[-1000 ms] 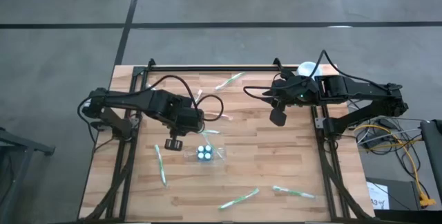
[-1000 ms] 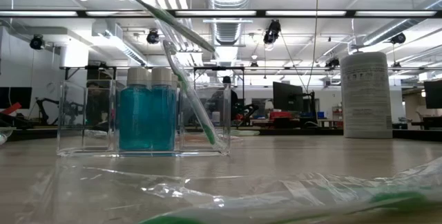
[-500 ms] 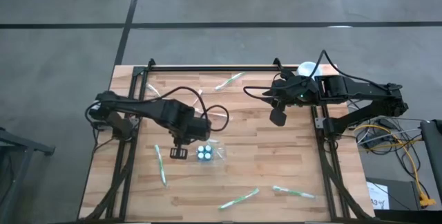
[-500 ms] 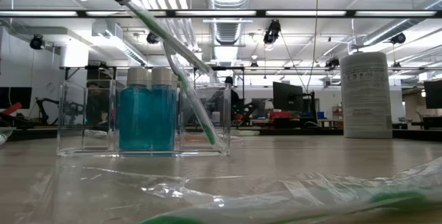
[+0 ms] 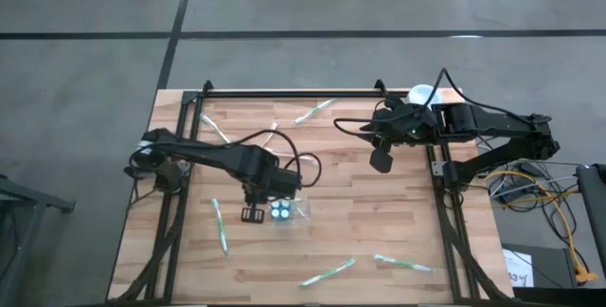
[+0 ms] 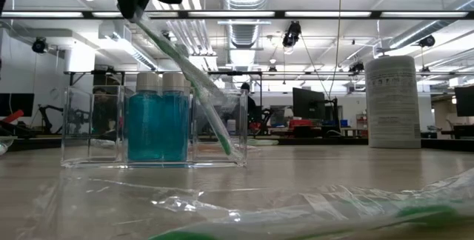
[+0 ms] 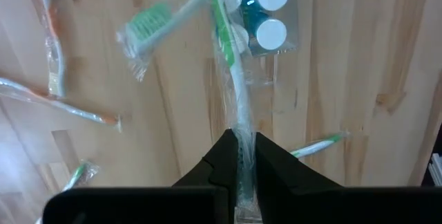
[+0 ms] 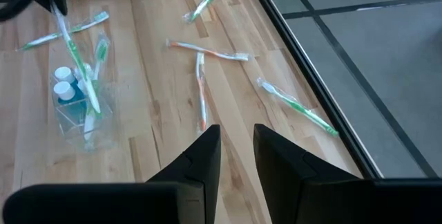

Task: Pick & Place toothbrushing station
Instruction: Put the green toothbrush into the transparent organizer

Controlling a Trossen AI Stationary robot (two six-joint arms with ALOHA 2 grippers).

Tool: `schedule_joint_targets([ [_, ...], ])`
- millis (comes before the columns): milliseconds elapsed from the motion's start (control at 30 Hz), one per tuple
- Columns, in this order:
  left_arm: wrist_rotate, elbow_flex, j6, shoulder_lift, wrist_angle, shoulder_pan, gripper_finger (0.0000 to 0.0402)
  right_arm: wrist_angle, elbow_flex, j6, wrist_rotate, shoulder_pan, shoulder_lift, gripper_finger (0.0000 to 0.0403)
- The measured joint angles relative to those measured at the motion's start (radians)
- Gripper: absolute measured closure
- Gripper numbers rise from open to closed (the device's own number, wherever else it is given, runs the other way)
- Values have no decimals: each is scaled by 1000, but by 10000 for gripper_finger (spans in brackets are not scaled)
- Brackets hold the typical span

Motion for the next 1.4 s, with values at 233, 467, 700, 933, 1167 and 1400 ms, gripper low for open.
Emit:
schedule_joint_targets([
  [233, 42, 0, -3, 15, 18, 0, 367, 0, 0, 0, 0, 0, 0, 321],
  [467, 42, 0, -22, 14, 67, 0, 367, 0, 0, 0, 0, 0, 0, 321],
  [700, 35, 0, -7, 27, 118, 1, 367, 0, 0, 0, 0, 0, 0, 321],
  [933, 31, 0, -5, 29, 178, 8, 348, 0, 0, 0, 0, 0, 0, 321],
  [1167, 21, 0, 2, 29, 234, 10, 323, 0, 0, 0, 0, 0, 0, 321],
  [1400, 13, 0, 2, 29, 280, 11, 298, 0, 0, 0, 0, 0, 0, 321],
])
